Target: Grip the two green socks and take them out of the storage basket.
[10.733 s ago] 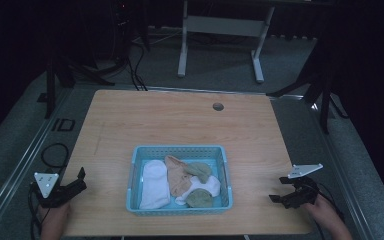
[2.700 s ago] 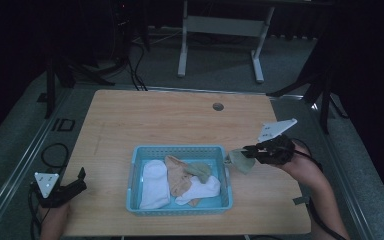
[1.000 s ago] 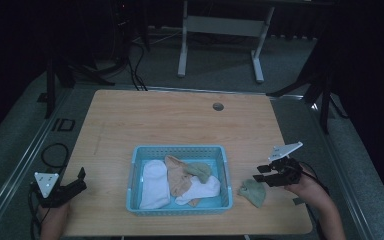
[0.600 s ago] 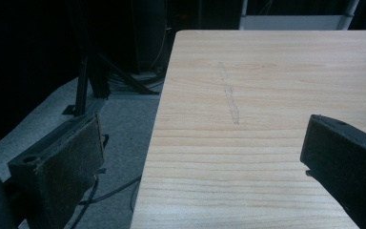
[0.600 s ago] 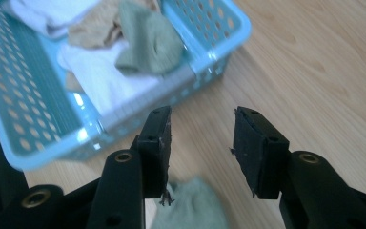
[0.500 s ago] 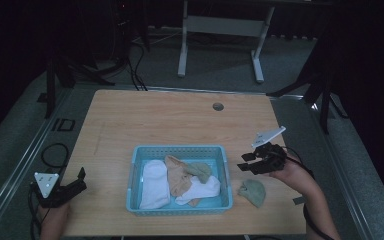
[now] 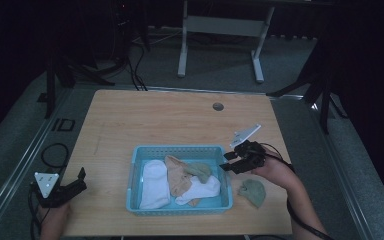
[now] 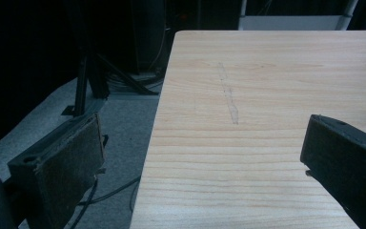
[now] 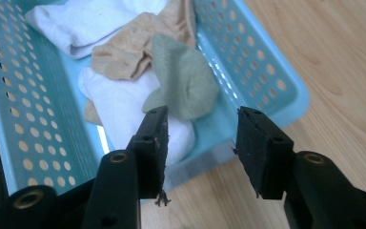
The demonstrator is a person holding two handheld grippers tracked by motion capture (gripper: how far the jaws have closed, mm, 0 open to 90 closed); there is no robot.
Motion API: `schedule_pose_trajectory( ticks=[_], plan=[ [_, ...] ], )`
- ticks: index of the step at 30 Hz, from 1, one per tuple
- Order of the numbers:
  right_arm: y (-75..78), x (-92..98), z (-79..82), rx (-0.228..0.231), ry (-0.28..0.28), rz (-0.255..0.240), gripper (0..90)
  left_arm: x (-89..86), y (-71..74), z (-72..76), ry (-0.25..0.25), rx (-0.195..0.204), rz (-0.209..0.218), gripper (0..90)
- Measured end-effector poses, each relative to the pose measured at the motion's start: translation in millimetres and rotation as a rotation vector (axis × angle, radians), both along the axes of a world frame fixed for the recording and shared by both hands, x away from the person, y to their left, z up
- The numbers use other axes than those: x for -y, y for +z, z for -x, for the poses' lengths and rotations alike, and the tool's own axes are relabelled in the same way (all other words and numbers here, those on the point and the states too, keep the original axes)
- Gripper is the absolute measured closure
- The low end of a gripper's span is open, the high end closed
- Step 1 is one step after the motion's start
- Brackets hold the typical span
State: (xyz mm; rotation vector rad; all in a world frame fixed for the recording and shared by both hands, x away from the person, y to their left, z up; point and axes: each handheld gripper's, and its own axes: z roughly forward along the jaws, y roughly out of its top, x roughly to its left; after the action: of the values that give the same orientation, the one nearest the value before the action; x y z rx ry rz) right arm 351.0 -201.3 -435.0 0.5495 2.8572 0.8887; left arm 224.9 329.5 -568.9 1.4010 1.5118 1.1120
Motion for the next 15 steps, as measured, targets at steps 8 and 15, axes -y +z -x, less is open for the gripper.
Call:
schedule_pose_trajectory(
  ticks=[8, 15],
  plan=[
    [-8.9, -25.8, -5.1, -0.020, 0.038, 0.017, 52.5, -0.3, 0.0, 0.0, -0.001, 0.000, 0.001, 0.4],
    [-22.2, -44.5, -9.2, -0.038, 0.084, 0.055, 52.6, -0.3, 0.0, 0.0, -0.002, 0.001, 0.002, 0.4]
  ],
)
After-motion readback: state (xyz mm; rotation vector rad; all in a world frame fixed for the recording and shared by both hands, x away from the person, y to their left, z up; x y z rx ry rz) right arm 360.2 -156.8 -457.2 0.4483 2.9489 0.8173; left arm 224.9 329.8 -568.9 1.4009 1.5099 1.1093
